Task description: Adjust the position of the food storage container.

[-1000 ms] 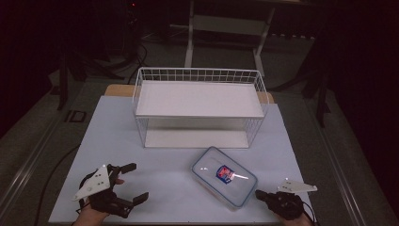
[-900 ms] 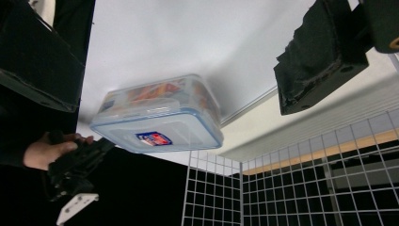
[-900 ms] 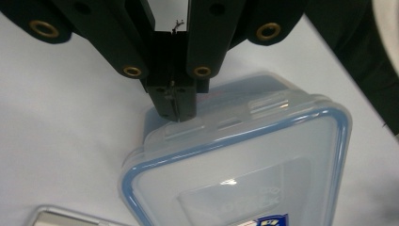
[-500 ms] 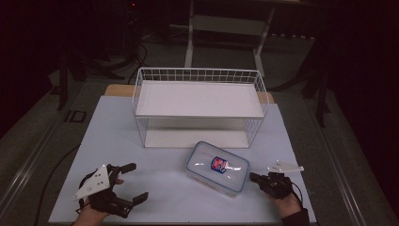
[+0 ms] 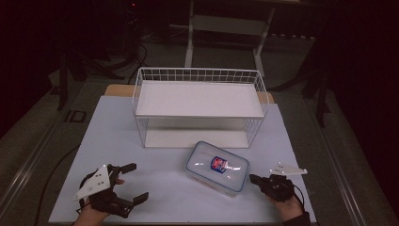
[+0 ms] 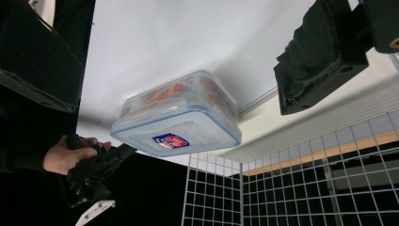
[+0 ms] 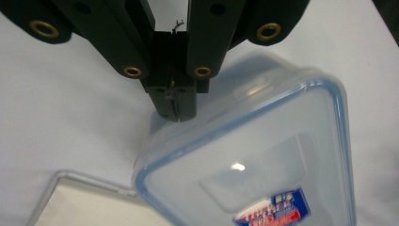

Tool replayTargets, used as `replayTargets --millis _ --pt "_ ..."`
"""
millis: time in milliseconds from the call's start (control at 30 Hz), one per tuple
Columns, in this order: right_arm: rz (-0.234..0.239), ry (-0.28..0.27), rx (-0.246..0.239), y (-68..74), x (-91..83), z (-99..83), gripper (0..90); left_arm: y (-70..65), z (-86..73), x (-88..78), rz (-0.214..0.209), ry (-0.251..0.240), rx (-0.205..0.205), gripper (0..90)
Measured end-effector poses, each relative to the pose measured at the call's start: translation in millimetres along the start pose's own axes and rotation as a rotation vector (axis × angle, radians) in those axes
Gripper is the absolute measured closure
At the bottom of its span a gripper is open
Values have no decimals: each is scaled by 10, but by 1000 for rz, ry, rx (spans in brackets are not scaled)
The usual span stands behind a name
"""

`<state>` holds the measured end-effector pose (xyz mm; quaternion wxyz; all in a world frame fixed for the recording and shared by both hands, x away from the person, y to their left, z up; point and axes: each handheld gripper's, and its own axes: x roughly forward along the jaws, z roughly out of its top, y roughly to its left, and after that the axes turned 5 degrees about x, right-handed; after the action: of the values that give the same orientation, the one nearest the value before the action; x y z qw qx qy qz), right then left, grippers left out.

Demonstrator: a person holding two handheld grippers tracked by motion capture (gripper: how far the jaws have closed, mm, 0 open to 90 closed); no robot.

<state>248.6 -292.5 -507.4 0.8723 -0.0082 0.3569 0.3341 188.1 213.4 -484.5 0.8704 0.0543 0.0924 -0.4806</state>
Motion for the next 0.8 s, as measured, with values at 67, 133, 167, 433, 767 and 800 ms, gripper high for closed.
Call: replayTargets --millis 67,133,167,433,767,800 --pt "11 -20 15 -9 2 41 900 4 -2 3 -1 1 -3 12" --pt "-19 -15 -6 2 12 92 900 4 -4 7 -3 2 -3 12" --pt "-22 -18 -6 -1 18 110 900 3 -4 7 -2 3 -2 11" --pt "-25 -17 18 -52 98 166 900 1 -6 18 -6 4 -5 12" --pt "-15 0 -14 -19 358 390 900 3 -6 21 -9 6 -3 12" --pt "-19 2 -22 -13 387 415 900 3 -7 22 -10 8 -2 12"
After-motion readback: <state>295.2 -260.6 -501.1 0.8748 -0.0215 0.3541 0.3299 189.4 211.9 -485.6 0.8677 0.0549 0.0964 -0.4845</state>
